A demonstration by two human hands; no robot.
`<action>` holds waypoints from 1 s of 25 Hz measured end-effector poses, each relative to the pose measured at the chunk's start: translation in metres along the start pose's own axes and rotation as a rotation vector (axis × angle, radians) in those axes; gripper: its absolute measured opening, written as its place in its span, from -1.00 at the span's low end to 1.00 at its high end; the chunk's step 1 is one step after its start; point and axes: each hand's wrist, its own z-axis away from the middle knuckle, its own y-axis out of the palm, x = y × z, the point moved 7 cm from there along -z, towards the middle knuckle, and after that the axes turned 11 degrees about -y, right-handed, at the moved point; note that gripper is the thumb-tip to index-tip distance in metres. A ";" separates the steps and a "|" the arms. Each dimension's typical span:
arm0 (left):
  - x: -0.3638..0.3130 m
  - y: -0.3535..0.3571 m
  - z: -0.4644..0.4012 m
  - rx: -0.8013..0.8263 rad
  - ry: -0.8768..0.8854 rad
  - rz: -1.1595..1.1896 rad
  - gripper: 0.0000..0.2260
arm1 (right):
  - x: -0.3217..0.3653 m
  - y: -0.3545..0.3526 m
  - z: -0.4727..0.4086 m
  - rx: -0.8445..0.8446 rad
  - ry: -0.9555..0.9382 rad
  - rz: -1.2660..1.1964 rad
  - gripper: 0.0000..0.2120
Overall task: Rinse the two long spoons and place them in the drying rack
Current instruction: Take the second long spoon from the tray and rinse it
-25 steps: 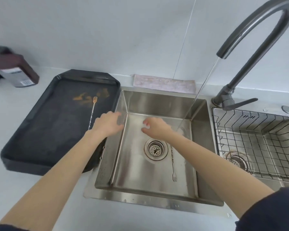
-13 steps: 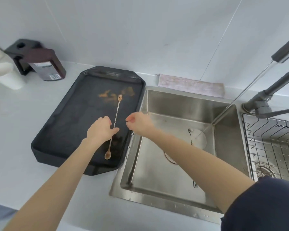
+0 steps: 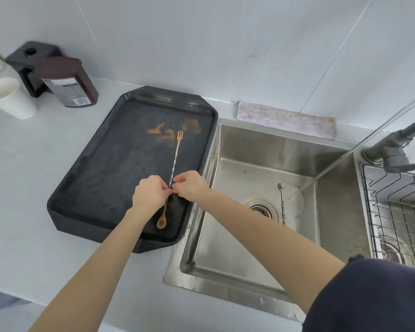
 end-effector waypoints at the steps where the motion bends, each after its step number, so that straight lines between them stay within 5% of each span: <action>1: 0.000 0.000 0.000 0.004 -0.001 -0.002 -0.82 | 0.000 0.001 -0.001 0.005 -0.004 0.002 -0.68; 10: -0.008 -0.001 0.012 0.001 0.010 0.097 -0.83 | -0.004 -0.004 -0.003 -0.042 0.016 -0.073 -0.83; 12: -0.014 -0.006 0.014 -0.003 0.047 0.140 -0.83 | -0.003 -0.009 -0.003 -0.077 0.016 -0.148 -0.65; 15: -0.032 -0.012 0.024 -0.002 0.113 0.187 -0.81 | -0.004 -0.030 0.003 -0.174 -0.011 -0.268 -0.54; 23: -0.119 0.005 0.075 0.070 0.373 0.245 -0.80 | -0.024 -0.128 0.054 -0.511 -0.148 -0.434 -0.91; 25: -0.136 0.017 0.090 0.105 0.431 0.247 -0.81 | -0.032 -0.155 0.069 -0.592 -0.159 -0.446 -0.82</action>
